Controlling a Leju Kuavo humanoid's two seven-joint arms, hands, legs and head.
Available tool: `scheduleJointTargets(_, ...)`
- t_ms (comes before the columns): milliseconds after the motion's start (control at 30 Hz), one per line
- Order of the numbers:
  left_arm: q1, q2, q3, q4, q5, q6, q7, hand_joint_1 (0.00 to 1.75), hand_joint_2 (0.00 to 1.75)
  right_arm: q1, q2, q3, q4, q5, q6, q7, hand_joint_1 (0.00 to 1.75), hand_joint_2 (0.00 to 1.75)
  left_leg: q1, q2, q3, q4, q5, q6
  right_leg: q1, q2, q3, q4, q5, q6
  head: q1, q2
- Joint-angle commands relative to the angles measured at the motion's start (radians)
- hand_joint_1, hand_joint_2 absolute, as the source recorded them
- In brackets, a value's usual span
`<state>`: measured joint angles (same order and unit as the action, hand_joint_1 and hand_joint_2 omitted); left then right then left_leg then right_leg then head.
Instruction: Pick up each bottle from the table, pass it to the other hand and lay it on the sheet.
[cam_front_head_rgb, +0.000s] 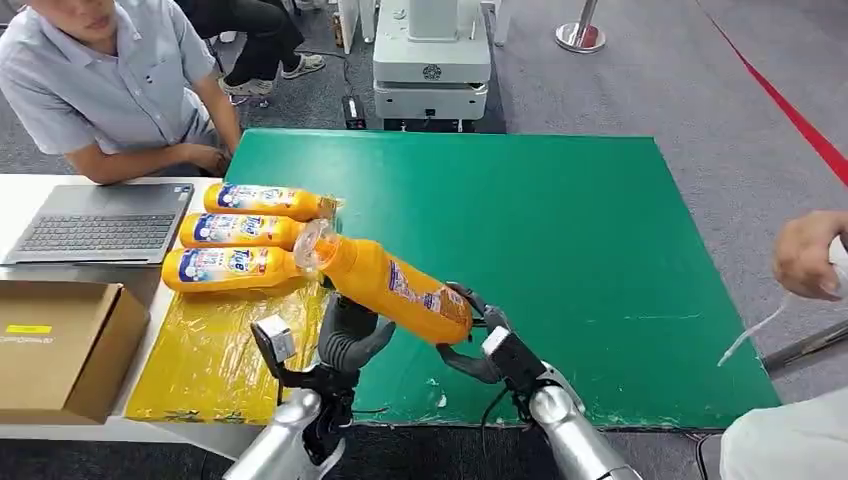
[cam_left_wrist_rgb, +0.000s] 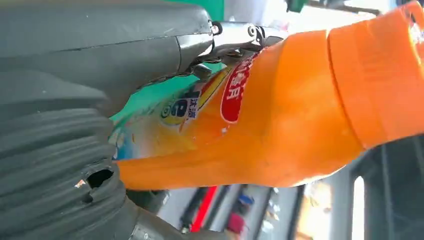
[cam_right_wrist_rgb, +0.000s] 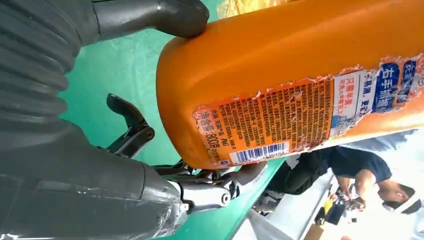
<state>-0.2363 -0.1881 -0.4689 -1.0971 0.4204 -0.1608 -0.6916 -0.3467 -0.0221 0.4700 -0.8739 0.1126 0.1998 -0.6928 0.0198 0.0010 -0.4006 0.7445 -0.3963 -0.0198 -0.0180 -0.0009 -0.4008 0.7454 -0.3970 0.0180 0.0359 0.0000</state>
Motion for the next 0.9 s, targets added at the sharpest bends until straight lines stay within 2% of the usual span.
scheduleJointTargets(33,-0.041,-0.01,0.02,-0.013,0.011,-0.066,-0.007,0.0,1.75,-0.045,-0.01,0.029,-0.035,-0.014,0.03,-0.005,1.75,1.75,0.0,0.0,0.0,0.0,0.0,0.0,0.0,0.0,0.0,0.0,0.0,0.0,0.001,0.0)
scheduleJointTargets(633,-0.049,-0.037,0.042,0.014,-0.065,-0.125,-0.007,0.0,1.75,-0.039,-0.026,0.045,-0.089,-0.046,0.127,-0.005,1.75,1.75,0.0,0.0,0.0,0.0,0.0,0.0,0.0,0.0,0.0,0.0,0.0,0.0,0.001,0.0)
scheduleJointTargets(667,-0.05,-0.039,0.047,0.014,-0.069,-0.118,-0.007,0.68,1.75,-0.04,-0.025,0.044,-0.085,-0.046,0.129,-0.005,1.75,1.75,0.0,0.0,0.0,0.0,0.0,0.0,0.0,0.0,0.0,0.0,0.0,0.0,0.002,0.0)
scheduleJointTargets(700,-0.049,-0.04,0.048,0.016,-0.07,-0.117,-0.007,1.75,1.75,-0.04,-0.025,0.044,-0.083,-0.044,0.126,-0.005,1.75,1.75,0.0,0.0,0.0,0.0,0.0,0.0,0.0,0.0,0.0,0.0,0.0,0.0,0.001,0.0)
scheduleJointTargets(900,-0.043,-0.038,0.058,-0.003,-0.081,-0.135,-0.007,1.75,1.75,-0.045,-0.026,0.037,-0.062,-0.045,0.136,-0.005,1.75,1.75,0.0,0.0,0.0,0.0,0.0,0.0,0.0,0.0,0.0,0.0,0.0,0.0,0.001,0.0)
